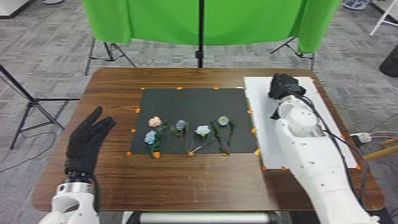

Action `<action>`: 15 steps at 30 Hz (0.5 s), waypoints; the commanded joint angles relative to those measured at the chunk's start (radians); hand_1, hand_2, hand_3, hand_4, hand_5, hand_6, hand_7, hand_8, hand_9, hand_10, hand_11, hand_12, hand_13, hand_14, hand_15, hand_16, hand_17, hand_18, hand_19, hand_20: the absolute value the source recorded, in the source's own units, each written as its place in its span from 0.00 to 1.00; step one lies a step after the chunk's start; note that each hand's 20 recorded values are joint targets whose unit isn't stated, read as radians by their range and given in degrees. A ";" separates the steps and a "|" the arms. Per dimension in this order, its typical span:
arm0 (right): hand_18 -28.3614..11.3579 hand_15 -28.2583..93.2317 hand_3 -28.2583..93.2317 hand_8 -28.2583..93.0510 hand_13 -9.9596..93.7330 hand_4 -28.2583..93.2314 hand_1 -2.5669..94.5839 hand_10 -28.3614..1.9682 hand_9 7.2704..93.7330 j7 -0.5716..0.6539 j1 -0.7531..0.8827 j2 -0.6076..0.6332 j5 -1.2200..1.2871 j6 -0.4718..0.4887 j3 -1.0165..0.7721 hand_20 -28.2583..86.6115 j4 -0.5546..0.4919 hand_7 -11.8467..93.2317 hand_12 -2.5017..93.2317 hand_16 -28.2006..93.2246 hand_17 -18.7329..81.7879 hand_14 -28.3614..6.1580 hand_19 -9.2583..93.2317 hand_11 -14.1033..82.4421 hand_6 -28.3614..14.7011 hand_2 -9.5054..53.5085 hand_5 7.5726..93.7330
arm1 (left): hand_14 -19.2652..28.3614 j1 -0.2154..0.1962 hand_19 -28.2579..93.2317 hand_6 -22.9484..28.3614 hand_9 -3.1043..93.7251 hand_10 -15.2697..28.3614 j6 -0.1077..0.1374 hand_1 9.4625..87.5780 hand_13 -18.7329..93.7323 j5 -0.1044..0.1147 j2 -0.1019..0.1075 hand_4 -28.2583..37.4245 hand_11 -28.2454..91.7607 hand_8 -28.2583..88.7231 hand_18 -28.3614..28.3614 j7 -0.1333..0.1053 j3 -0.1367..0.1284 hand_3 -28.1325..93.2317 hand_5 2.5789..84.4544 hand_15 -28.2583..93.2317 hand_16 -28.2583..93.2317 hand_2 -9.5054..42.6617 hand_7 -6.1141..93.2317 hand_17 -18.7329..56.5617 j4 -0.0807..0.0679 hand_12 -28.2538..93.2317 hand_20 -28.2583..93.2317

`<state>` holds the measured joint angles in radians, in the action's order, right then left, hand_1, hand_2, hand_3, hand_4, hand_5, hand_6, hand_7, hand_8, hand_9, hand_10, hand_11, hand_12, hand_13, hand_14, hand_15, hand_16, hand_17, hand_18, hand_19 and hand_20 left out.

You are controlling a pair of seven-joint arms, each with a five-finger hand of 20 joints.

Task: Arrange flowers

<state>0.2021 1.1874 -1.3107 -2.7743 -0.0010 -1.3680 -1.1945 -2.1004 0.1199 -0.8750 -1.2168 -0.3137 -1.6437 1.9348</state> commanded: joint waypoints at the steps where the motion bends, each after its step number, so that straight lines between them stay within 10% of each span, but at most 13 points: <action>1: 0.45 0.74 0.65 0.29 0.98 0.09 0.69 0.68 0.97 0.102 0.104 0.205 0.305 -0.028 0.145 0.76 -0.319 0.30 0.43 0.50 0.83 0.80 1.00 0.23 0.69 0.00 0.86 | 0.75 -0.014 0.28 0.50 0.51 0.65 0.000 0.17 0.49 -0.002 -0.006 0.10 0.36 0.20 0.74 0.002 -0.003 0.79 0.49 0.33 0.27 0.09 0.13 0.30 0.001 0.34 0.40; 7: 0.45 0.74 0.65 0.30 0.98 0.10 0.69 0.68 0.97 0.090 0.212 0.318 0.446 0.052 0.216 0.76 -0.576 0.30 0.44 0.50 0.83 0.80 1.00 0.23 0.68 0.00 0.86 | 0.74 -0.021 0.28 0.50 0.51 0.65 -0.002 0.17 0.49 -0.004 -0.008 0.10 0.36 0.20 0.74 0.002 -0.005 0.78 0.49 0.33 0.27 0.09 0.13 0.30 0.006 0.34 0.40; 15: 0.45 0.74 0.65 0.30 0.98 0.10 0.68 0.67 0.97 0.063 0.278 0.317 0.464 0.118 0.264 0.76 -0.633 0.30 0.44 0.51 0.83 0.80 1.00 0.23 0.69 0.00 0.85 | 0.74 -0.010 0.28 0.51 0.51 0.65 -0.010 0.17 0.49 -0.007 -0.005 0.10 0.36 0.20 0.74 0.005 0.000 0.78 0.49 0.33 0.27 0.10 0.13 0.30 0.000 0.34 0.40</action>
<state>0.2821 1.4096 -0.9723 -2.3003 0.0993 -1.1419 -1.8235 -2.1061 0.1200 -0.8755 -1.2170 -0.3135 -1.6452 1.9380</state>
